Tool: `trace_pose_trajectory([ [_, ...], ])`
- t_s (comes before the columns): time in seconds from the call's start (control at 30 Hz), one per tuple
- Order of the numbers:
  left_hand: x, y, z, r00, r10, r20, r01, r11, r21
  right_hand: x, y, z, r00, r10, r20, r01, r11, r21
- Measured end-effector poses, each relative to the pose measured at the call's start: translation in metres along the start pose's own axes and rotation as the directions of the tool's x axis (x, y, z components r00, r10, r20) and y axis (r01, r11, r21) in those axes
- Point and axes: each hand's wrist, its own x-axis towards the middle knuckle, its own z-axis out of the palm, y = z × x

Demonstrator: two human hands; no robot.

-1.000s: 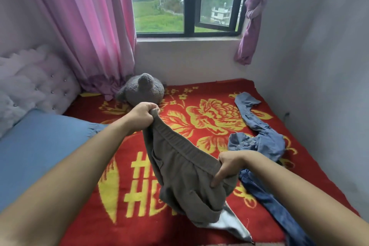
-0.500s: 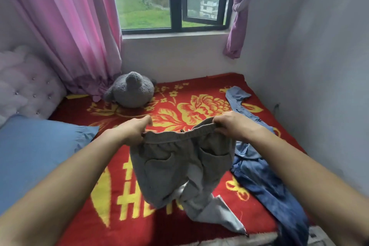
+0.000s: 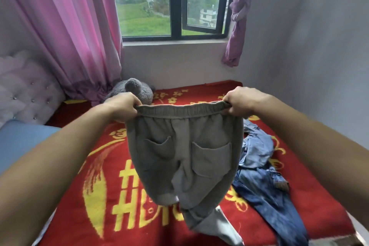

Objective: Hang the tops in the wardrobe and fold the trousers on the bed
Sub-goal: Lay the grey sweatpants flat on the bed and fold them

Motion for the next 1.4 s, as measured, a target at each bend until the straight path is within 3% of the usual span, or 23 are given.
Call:
trace_pose_trajectory([
  [0.07, 0.013, -0.003, -0.012, 0.997, -0.025, -0.072, 0.009, 0.976, -0.217, 0.013, 0.01, -0.016, 1.0, 0.018, -0.021, -0.016, 0.994, 0.108],
  [0.17, 0.029, -0.003, -0.022, 0.997, -0.066, 0.042, 0.078, 0.788, -0.611, 0.033, 0.026, -0.031, 0.999, 0.045, 0.019, -0.049, 0.907, 0.418],
  [0.23, 0.051, -0.002, -0.028, 0.996, -0.071, 0.049, 0.086, 0.74, -0.667, 0.055, 0.037, -0.039, 0.998, 0.062, 0.008, -0.056, 0.821, 0.569],
  [0.33, 0.098, 0.004, -0.046, 0.989, -0.115, -0.095, 0.017, 0.717, -0.697, 0.099, 0.053, -0.052, 0.982, 0.105, -0.154, 0.001, 0.821, 0.571],
  [0.5, 0.181, 0.022, -0.095, 0.888, -0.159, -0.432, -0.112, 0.835, -0.538, 0.176, 0.074, -0.097, 0.877, 0.11, -0.468, 0.133, 0.881, 0.455],
  [0.63, 0.219, 0.047, -0.153, 0.716, -0.188, -0.672, -0.211, 0.86, -0.464, 0.207, 0.089, -0.148, 0.704, 0.174, -0.688, 0.167, 0.901, 0.399],
  [0.73, 0.222, 0.068, -0.195, 0.548, -0.131, -0.826, -0.27, 0.907, -0.323, 0.209, 0.097, -0.183, 0.585, 0.235, -0.777, 0.221, 0.875, 0.431],
  [0.87, 0.197, 0.08, -0.225, 0.468, -0.012, -0.884, -0.299, 0.939, -0.171, 0.194, 0.103, -0.204, 0.517, 0.249, -0.819, 0.217, 0.887, 0.408],
  [0.93, 0.183, 0.074, -0.218, 0.494, 0.049, -0.868, -0.275, 0.956, -0.102, 0.184, 0.101, -0.193, 0.53, 0.222, -0.818, 0.213, 0.899, 0.382],
  [1.0, 0.169, 0.061, -0.193, 0.563, 0.054, -0.824, -0.235, 0.967, -0.097, 0.176, 0.094, -0.166, 0.565, 0.179, -0.805, 0.222, 0.907, 0.357],
  [1.1, 0.144, 0.036, -0.119, 0.683, 0.038, -0.73, -0.167, 0.98, -0.106, 0.163, 0.076, -0.096, 0.681, 0.121, -0.722, 0.221, 0.906, 0.361],
  [1.2, 0.115, 0.009, -0.019, 0.806, 0.038, -0.591, -0.009, 0.999, 0.051, 0.139, 0.051, 0.004, 0.844, 0.051, -0.534, 0.169, 0.919, 0.356],
  [1.27, 0.094, -0.007, 0.053, 0.893, 0.023, -0.45, 0.055, 0.986, 0.159, 0.12, 0.034, 0.078, 0.927, -0.033, -0.374, 0.141, 0.954, 0.264],
  [1.4, 0.045, -0.025, 0.194, 0.983, -0.094, -0.158, 0.136, 0.949, 0.285, 0.082, 0.001, 0.209, 0.994, -0.098, -0.051, 0.103, 0.989, 0.107],
])
